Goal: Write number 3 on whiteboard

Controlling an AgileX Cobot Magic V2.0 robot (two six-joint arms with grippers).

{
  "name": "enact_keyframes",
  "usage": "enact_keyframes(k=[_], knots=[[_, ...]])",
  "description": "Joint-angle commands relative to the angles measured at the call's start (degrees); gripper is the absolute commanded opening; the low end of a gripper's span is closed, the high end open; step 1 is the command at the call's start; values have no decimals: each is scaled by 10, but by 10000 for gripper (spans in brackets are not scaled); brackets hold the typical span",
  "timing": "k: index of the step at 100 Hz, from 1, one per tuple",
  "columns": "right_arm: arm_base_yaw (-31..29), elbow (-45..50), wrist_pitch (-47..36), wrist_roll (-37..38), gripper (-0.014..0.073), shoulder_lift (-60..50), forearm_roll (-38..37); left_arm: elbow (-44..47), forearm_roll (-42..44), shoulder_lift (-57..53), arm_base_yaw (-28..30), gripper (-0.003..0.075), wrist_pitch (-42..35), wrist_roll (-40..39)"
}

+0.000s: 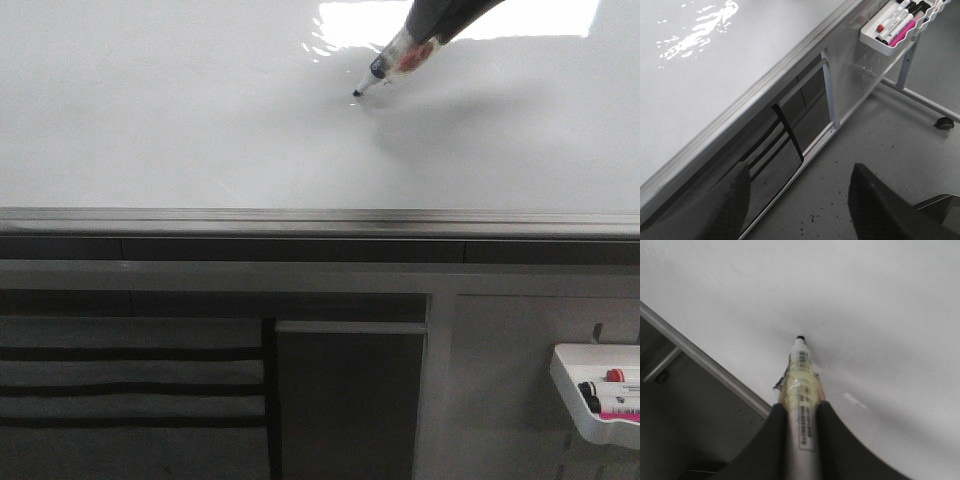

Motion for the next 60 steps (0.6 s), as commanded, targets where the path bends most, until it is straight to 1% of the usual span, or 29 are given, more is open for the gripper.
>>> enact_keyframes(k=[1,8,16,23,29,40,48,53,60], knots=[[-4,-23,-50,-7,-69,-17,-33,-15,-4,-2,-3,399,-40,-6],[-19,-23,-36,-3,-69,-24,-37,-15,-4,-2,-3,399,-40,-6],[-36,-20,8,-3,-69,-26,-39,-15,-4,-2,-3,399,-40,-6],[-38,-10,26,-3,-69,-27,-39,-15,-4,-2,-3,399,-40,-6],[-27,3,16,-3,-69,-27,-30,-15,-4,-2,-3,399,-40,-6],[5,18,-37,-3,-69,-14,-27,-15,-4,-2,-3,399,-40,-6],[10,13,-56,-3,-69,-1,-27,-15,-4,-2,-3,399,-40,-6],[10,10,-54,-3,-69,1,-30,-15,-4,-2,-3,399,-40,-6],[2,8,-26,-3,-69,-3,-48,-15,-4,-2,-3,399,-40,-6]])
